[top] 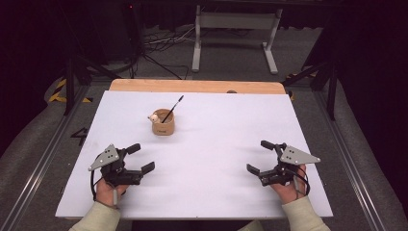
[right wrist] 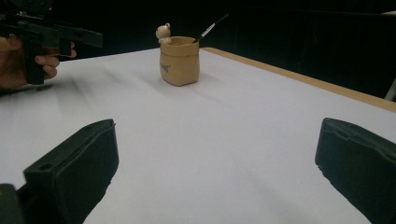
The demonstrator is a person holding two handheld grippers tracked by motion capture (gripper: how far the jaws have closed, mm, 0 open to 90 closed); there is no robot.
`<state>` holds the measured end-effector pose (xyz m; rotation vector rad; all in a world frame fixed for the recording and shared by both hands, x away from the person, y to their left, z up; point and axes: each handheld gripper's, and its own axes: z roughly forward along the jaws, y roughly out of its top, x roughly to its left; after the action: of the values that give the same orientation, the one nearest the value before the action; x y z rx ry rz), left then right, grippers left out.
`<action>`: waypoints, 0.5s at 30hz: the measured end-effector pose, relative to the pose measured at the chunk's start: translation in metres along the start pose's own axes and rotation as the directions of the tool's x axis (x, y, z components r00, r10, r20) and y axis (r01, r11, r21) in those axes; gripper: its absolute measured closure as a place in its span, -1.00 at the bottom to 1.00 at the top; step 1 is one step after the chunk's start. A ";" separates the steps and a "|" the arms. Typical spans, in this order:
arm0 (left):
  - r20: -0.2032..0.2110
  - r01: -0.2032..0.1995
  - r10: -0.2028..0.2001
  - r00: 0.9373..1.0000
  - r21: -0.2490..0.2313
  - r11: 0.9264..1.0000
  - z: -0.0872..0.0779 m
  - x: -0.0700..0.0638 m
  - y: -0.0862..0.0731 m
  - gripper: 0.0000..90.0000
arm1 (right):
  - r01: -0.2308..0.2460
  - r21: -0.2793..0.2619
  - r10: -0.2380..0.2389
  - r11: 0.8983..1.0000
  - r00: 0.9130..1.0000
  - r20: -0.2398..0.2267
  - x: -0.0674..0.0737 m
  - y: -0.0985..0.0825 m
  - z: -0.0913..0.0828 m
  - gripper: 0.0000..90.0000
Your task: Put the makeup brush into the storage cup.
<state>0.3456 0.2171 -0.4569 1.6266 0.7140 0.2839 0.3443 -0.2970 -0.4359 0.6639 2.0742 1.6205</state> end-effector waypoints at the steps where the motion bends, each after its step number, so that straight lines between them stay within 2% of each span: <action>1: -0.003 -0.002 0.002 1.000 0.000 1.000 0.000 0.000 0.000 -0.90 | -0.004 0.004 0.004 1.000 1.000 -0.001 0.001 -0.001 0.001 -1.00; 7: -0.020 -0.014 0.014 1.000 0.015 1.000 0.002 -0.001 -0.001 -0.90 | -0.008 0.011 0.008 1.000 1.000 0.017 0.004 -0.002 0.001 -1.00; 15: -0.016 -0.010 0.011 1.000 0.022 1.000 0.003 0.000 -0.002 -0.90 | -0.015 0.013 0.015 1.000 1.000 0.020 0.006 -0.003 0.001 -1.00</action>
<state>0.3465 0.2145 -0.4590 1.6506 0.7230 0.2980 0.3404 -0.2933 -0.4395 0.6990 2.0727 1.6029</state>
